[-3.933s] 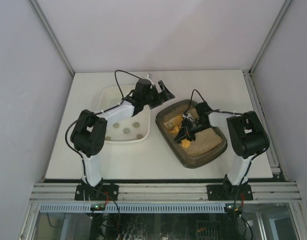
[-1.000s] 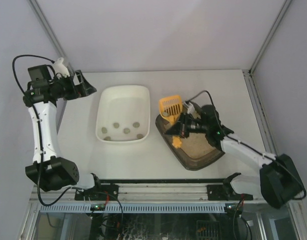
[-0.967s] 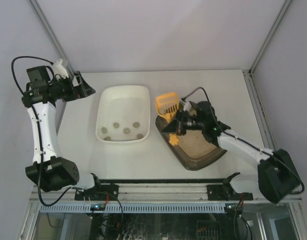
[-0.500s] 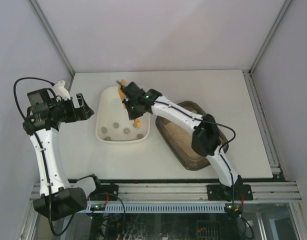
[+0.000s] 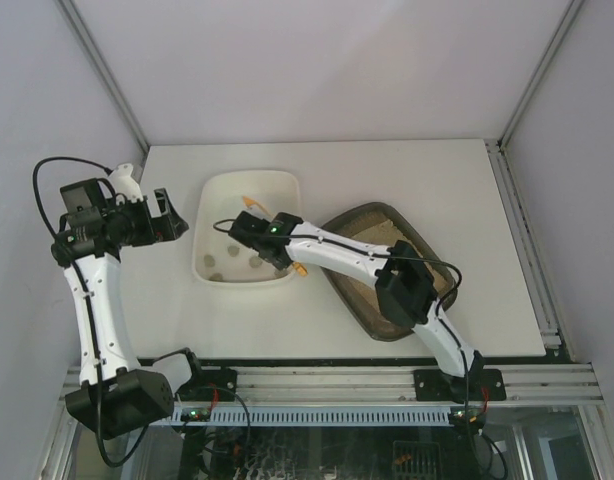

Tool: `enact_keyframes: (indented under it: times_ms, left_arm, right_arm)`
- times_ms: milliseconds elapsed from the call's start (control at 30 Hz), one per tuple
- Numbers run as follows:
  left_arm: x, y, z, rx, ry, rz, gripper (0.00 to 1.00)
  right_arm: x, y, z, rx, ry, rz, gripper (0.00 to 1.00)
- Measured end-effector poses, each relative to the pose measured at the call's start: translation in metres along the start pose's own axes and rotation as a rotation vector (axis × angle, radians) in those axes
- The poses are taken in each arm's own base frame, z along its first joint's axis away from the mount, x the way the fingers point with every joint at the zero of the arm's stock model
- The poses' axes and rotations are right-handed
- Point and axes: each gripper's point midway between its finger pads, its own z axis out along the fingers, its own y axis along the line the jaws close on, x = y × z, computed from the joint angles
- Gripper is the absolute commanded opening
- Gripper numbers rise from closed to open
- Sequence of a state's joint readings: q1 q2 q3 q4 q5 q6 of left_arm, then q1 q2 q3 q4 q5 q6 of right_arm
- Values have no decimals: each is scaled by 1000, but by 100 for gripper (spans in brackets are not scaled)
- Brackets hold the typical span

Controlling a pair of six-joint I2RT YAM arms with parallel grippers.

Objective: Clean the litter box

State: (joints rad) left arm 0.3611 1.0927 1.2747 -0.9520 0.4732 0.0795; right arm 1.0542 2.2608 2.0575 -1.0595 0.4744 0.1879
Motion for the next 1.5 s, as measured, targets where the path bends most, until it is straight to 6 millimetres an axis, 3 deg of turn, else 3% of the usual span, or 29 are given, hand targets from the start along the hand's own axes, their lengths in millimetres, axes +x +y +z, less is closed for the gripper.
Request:
enact_keyframes:
  times_ms: [167, 267, 333, 400, 467, 533, 633, 700, 833, 933, 1100, 1333, 1500]
  left_arm:
    - [2, 2, 2, -8, 4, -3, 100]
    - [3, 5, 3, -18, 5, -2, 100]
    - [4, 5, 3, -19, 5, -3, 100]
    - [3, 5, 4, -19, 3, -4, 100]
    - [2, 5, 5, -19, 1, -10, 100]
    - [2, 6, 7, -19, 3, -20, 100]
    - [2, 8, 12, -17, 14, -42, 100]
    - [2, 9, 14, -18, 19, -55, 100]
    - [1, 9, 16, -18, 17, -72, 100]
    - [1, 9, 17, -18, 18, -79, 100]
    - [3, 11, 22, -16, 36, -89, 100]
    - [4, 9, 23, -2, 41, -93, 100]
    - [4, 9, 23, 3, 41, -93, 100]
  right_arm:
    - [-19, -21, -37, -14, -110, 54, 0]
    - [-32, -38, -71, -64, -198, 118, 0]
    - [-30, -54, -96, -118, -247, 162, 0]
    - [-16, -83, -115, -169, -276, 228, 0]
    - [10, -122, -120, -188, -271, 315, 0]
    - [48, -164, -109, -200, -224, 435, 0]
    - [108, -198, -78, -201, -103, 600, 0]
    - [142, -189, -58, -235, -5, 641, 0]
    - [179, -134, -40, -396, 128, 613, 0]
    - [184, -109, -36, -494, 148, 607, 0]
    - [187, -88, -26, -592, 146, 611, 0]
    - [189, -82, -15, -620, 148, 647, 0]
    - [188, -80, -17, -610, 143, 640, 0]
